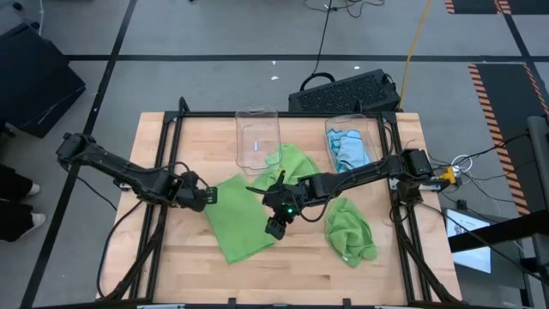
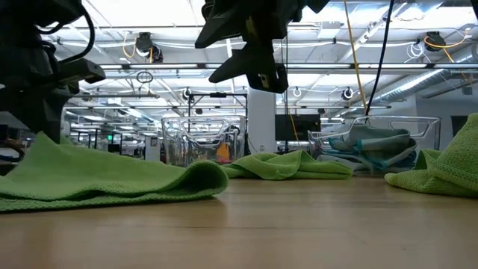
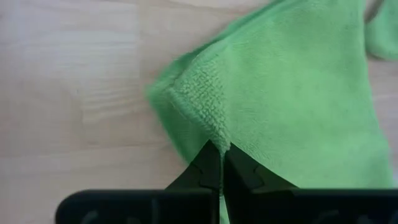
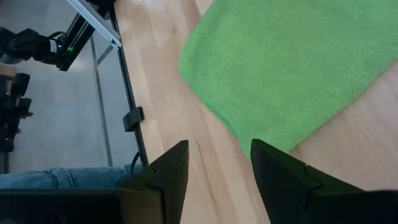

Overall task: Fold microfiber towels
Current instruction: Fold the bottom left green microfiber towel

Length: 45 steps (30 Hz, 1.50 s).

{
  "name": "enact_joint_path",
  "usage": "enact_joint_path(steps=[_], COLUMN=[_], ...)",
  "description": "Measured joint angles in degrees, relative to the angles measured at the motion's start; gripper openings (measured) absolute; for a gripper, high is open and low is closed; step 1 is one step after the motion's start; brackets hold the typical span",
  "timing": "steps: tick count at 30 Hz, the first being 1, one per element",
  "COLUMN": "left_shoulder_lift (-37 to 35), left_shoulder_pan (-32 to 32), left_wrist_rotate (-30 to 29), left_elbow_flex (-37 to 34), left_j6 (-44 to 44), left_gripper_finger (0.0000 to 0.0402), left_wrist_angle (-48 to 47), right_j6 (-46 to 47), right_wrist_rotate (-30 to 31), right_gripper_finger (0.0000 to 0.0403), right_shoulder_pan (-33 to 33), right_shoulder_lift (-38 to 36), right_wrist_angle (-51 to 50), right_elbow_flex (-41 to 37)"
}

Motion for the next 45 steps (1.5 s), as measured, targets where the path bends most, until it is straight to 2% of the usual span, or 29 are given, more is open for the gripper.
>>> enact_joint_path(steps=[10, 13, 16, 24, 27, 30, 33, 38, 42, 45], left_shoulder_lift=[-0.1, -0.1, -0.1, -0.1, -0.9, -2.6, -4.7, -6.3, -5.3, -3.8], left_shoulder_pan=[-0.4, -0.4, -0.4, -0.4, -0.2, 0.7, 2.4, 6.1, 10.4, 14.6], left_wrist_rotate=[-1.1, -0.9, 0.0, 1.6, 2.0, 2.0, 0.7, -1.1, -1.3, 2.7], left_elbow_flex=[0.0, 0.0, 0.0, 0.0, 0.0, 0.0, 0.0, -0.2, -0.5, -1.5], left_j6=[-1.6, -1.7, -1.7, -1.7, -1.6, -1.0, 2.1, 9.4, 20.6, 30.4], left_gripper_finger=[0.0006, 0.0021, 0.0064, 0.0210, 0.0246, 0.0264, 0.0268, 0.0269, 0.0269, 0.0269], left_wrist_angle=[-3.2, -3.3, -3.3, -3.4, -4.0, -6.5, -9.3, -8.4, -6.6, -4.0], right_j6=[-0.2, 0.3, 1.3, 2.4, 3.2, 3.2, 3.5, 3.1, 2.8, 2.6], right_wrist_rotate=[-0.1, -0.1, 0.0, 0.0, -0.1, -0.1, 0.0, 0.1, 0.2, 0.4], right_gripper_finger=[0.0164, 0.0164, 0.0164, 0.0164, 0.0164, 0.0164, 0.0164, 0.0164, 0.0164, 0.0164], right_shoulder_pan=[-0.8, -1.0, -1.1, -1.0, -0.5, 0.1, 0.5, 0.5, 0.5, 0.5], right_shoulder_lift=[0.0, 0.0, 0.0, 0.0, 0.0, 0.0, 0.0, 0.0, 0.0, 0.0], right_wrist_angle=[0.0, -0.5, -1.3, -4.1, -4.4, -4.4, -4.5, -4.6, -4.5, -4.5], right_elbow_flex=[0.0, 0.0, 0.0, 0.0, 0.0, 0.0, 0.0, 0.0, 0.0, 0.0])
